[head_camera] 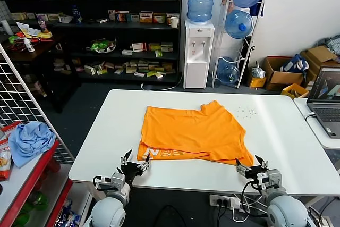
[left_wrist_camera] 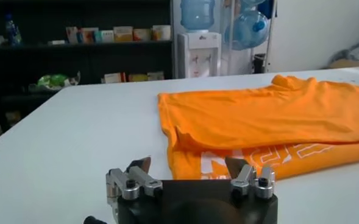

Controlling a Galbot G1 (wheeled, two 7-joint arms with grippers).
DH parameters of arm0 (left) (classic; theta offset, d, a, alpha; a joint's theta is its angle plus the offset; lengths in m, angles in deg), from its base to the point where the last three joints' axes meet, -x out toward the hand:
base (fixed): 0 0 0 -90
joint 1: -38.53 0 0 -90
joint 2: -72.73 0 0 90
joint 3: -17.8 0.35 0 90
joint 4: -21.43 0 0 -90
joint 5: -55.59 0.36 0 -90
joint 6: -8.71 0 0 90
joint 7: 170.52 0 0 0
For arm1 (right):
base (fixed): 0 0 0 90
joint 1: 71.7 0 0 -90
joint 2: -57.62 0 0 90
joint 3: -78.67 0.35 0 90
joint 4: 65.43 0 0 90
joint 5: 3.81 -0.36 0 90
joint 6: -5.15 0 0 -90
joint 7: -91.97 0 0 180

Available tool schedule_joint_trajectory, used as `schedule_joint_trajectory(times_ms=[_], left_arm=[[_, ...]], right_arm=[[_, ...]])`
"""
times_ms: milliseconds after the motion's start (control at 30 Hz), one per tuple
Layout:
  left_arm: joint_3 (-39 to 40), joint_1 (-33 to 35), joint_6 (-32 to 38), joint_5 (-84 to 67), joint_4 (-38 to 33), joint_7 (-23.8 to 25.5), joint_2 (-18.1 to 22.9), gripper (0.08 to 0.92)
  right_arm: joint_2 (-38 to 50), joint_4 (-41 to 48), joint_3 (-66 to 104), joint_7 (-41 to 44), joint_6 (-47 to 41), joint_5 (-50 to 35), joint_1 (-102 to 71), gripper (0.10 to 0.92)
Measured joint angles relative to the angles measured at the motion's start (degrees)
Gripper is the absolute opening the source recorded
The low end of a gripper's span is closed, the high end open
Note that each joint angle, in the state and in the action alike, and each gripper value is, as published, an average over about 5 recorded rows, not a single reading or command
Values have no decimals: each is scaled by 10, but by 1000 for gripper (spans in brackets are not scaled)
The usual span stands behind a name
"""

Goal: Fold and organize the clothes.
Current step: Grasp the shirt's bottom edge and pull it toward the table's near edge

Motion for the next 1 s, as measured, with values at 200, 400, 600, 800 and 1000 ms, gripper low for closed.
schedule_joint_trajectory(times_ms=[200, 400, 600, 800, 1000], left_arm=[[0, -6, -2, -8, 16, 2, 4, 822], [-1, -7, -3, -13, 25, 5, 6, 724], [-4, -1, 0, -15, 22, 7, 3, 551], [-7, 8, 0, -16, 11, 9, -3, 378], [-7, 17, -4, -20, -4, 7, -11, 204]], right_arm=[[1, 6, 2, -1, -4, 4, -5, 646], [-4, 16, 2, -2, 0, 10, -4, 473], [-5, 18, 3, -3, 1, 15, -8, 300], [1, 12, 9, -5, -5, 16, -18, 144], [12, -7, 18, -11, -17, 10, -35, 125]])
